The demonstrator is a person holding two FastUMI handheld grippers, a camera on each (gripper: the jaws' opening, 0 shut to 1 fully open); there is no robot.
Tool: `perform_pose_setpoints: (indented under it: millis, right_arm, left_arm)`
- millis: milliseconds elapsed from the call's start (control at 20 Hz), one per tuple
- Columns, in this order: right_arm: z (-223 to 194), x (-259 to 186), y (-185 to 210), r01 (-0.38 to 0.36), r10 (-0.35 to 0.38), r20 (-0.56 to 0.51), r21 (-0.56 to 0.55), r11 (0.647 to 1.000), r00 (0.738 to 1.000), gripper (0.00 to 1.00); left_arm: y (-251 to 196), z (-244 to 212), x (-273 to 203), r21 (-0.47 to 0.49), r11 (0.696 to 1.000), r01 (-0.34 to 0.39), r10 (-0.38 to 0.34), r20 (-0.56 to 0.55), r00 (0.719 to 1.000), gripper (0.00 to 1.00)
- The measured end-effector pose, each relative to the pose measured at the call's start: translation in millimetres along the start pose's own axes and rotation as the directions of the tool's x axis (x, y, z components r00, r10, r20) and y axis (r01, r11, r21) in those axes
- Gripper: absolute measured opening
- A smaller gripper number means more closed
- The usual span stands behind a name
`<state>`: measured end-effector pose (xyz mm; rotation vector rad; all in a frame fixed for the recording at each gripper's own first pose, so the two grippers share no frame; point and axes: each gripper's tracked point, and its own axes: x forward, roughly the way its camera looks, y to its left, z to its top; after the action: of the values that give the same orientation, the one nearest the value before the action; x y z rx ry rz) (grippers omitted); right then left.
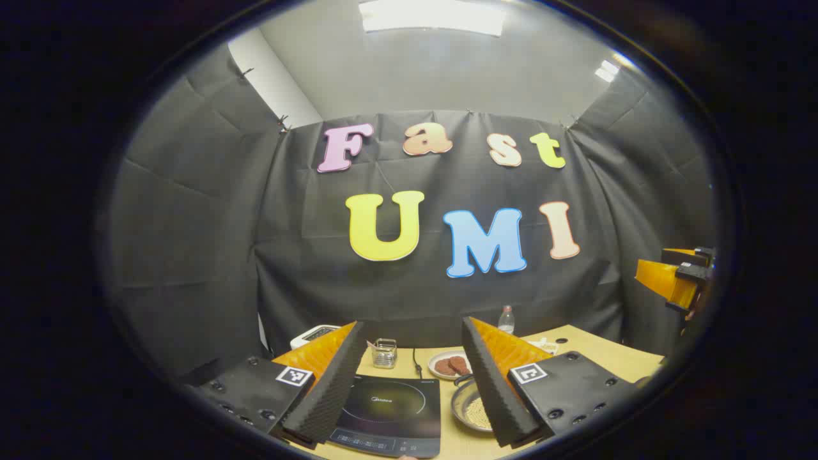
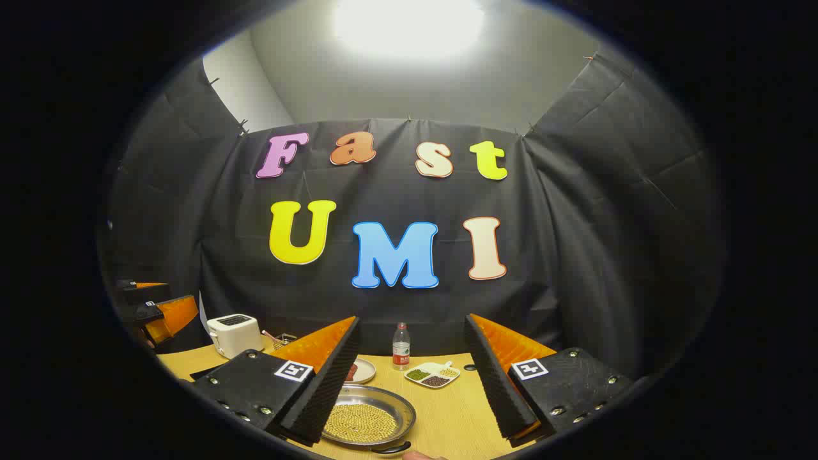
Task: First push the handle of the pot to place it horizontally, then grasp the pot with both hands and set it on the induction cooktop.
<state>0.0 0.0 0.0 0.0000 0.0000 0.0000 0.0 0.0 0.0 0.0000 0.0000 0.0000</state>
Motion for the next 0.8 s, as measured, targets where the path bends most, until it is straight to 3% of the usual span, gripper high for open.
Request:
perform_pose_setpoints:
  millis: [800]
  right_arm:
    - [4, 13, 16, -0.034, 0.035, 0.013, -0.015, 0.999, 0.999, 0.97]
  left_arm:
    - [9, 1, 7, 0.002, 1.000, -0.011, 0.011, 0.002, 1.000, 0.99]
